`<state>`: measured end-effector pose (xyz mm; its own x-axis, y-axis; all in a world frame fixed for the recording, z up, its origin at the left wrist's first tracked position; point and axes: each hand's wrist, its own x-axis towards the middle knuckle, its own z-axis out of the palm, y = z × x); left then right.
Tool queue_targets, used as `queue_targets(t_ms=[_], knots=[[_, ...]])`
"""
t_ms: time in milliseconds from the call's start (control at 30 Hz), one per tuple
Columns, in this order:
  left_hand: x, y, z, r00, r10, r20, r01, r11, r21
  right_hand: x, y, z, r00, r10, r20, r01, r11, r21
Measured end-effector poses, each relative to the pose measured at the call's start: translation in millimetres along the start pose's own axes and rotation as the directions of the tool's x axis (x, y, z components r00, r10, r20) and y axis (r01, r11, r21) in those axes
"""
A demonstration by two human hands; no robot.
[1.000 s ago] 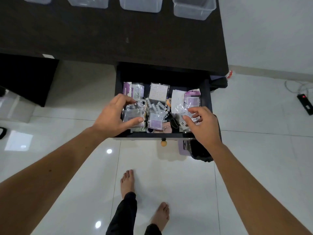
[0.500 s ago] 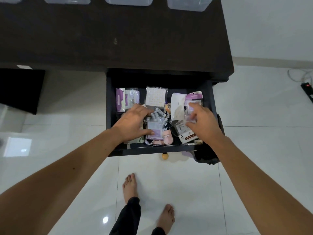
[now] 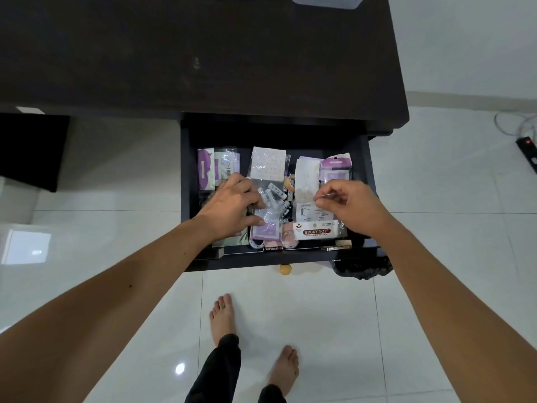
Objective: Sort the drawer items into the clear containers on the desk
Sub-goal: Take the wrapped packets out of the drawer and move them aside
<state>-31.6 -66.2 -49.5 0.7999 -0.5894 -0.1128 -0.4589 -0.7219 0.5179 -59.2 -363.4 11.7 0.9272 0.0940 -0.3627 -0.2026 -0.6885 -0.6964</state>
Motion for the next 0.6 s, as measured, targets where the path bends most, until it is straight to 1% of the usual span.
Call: queue_targets(t_ms=[133,233,300,367,467,533,600], knots=[[-2,0,4,0.999,0.03,-0.045,-0.031,0.999,-0.027,2,-7,5,1.0,0.003,-0.011,-0.003,0.996,0.085],[-2,2,3,0.999,0.009,-0.048,-0.012,0.998,-0.06,8,-6,15,0.999,0.016,-0.041,-0.011,0.993,0.117],[0,3,1,0.997,-0.054,-0.048,0.049,0.994,-0.097,11,-6,21,0.997,0.022,-0.07,-0.013,0.993,0.117],[3,5,-2,0.987,-0.142,-0.078,0.127,0.977,-0.173,13,-6,25,0.995,0.029,-0.094,-0.017,0.991,0.132],[6,9,-8,0.951,-0.291,-0.106,0.245,0.916,-0.317,15,-5,28,0.992,0.048,-0.118,-0.029,0.988,0.151],[11,10,-11,0.93,-0.359,-0.082,0.309,0.883,-0.353,16,-3,29,0.99,0.056,-0.128,-0.035,0.987,0.158],[15,10,-12,0.917,-0.392,-0.071,0.344,0.87,-0.354,16,0,29,0.99,0.061,-0.131,-0.039,0.985,0.168]])
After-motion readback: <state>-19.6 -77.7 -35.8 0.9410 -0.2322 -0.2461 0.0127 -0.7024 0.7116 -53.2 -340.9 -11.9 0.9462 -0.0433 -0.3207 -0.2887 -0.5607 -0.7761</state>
